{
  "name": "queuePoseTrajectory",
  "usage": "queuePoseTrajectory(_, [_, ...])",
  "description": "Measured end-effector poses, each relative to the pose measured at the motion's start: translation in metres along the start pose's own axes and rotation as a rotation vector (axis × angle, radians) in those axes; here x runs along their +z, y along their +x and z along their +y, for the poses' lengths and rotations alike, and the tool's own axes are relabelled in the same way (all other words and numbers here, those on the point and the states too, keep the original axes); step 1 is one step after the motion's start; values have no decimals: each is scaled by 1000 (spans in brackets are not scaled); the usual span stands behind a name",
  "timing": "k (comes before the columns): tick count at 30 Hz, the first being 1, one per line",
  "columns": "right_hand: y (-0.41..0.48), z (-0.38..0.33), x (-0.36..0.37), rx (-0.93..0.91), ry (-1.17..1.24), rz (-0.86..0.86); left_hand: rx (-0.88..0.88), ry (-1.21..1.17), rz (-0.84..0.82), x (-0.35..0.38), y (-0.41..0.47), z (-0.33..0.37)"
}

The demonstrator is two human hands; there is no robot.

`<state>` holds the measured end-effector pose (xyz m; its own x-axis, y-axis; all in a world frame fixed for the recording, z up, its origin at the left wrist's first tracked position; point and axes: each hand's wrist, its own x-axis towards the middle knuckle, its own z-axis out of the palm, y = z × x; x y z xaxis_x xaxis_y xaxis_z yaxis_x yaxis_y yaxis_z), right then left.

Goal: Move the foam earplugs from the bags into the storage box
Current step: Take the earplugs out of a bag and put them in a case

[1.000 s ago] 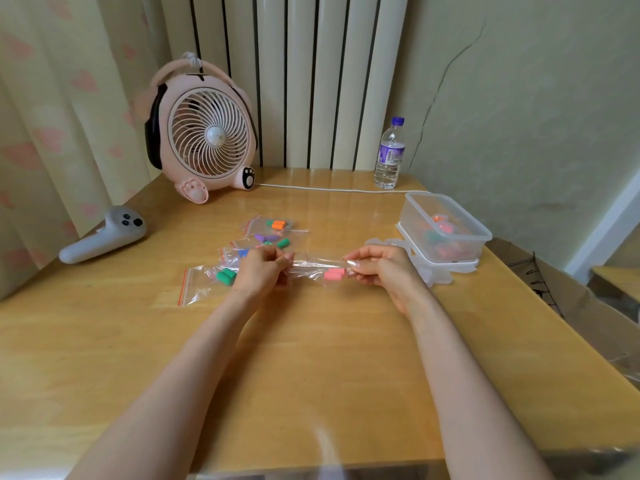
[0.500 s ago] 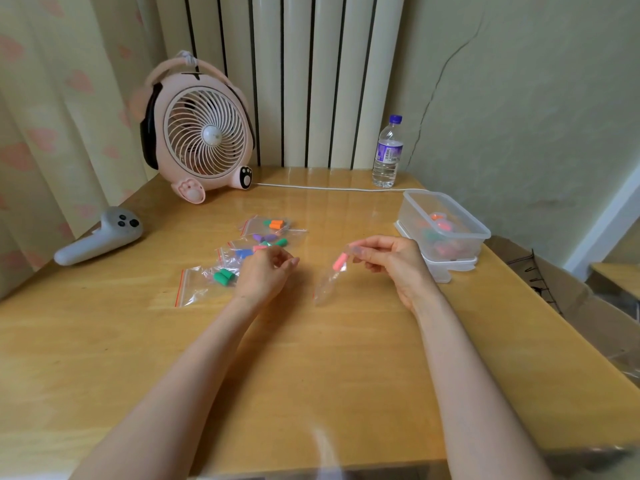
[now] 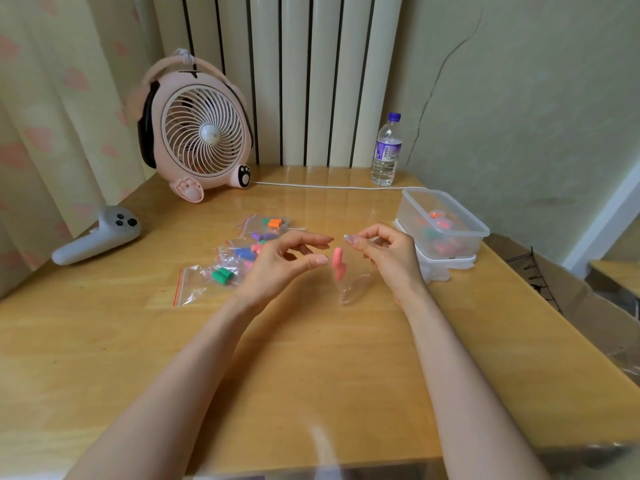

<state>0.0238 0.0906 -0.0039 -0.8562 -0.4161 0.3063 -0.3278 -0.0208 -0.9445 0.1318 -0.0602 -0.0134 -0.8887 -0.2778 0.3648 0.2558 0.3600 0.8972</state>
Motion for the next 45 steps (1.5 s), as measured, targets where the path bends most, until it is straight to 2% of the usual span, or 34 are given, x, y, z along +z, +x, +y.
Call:
queuePoseTrajectory(7, [-1, -1, 1, -45, 76, -39, 15, 77, 67, 5, 1, -2])
queuePoseTrajectory(13, [-5, -7, 3, -5, 70, -127, 16, 4, 190, 4, 2, -1])
queuePoseTrajectory(17, [-4, -5, 2, 5, 62, -140, -13, -9, 157, 4, 1, -1])
queuePoseTrajectory(24, [-10, -11, 5, -19, 58, -230, 34, 8, 165, 0, 3, -5])
queuePoseTrajectory(31, [-8, -8, 5, -53, 39, -212, 36, 83, 184, -1, 6, -11])
queuePoseTrajectory(37, [-6, -3, 5, -21, 5, -201, 82, 245, 154, -3, 8, -18])
queuePoseTrajectory(45, [-8, -7, 5, -31, 12, -206, 78, 222, 185, -1, 6, -14])
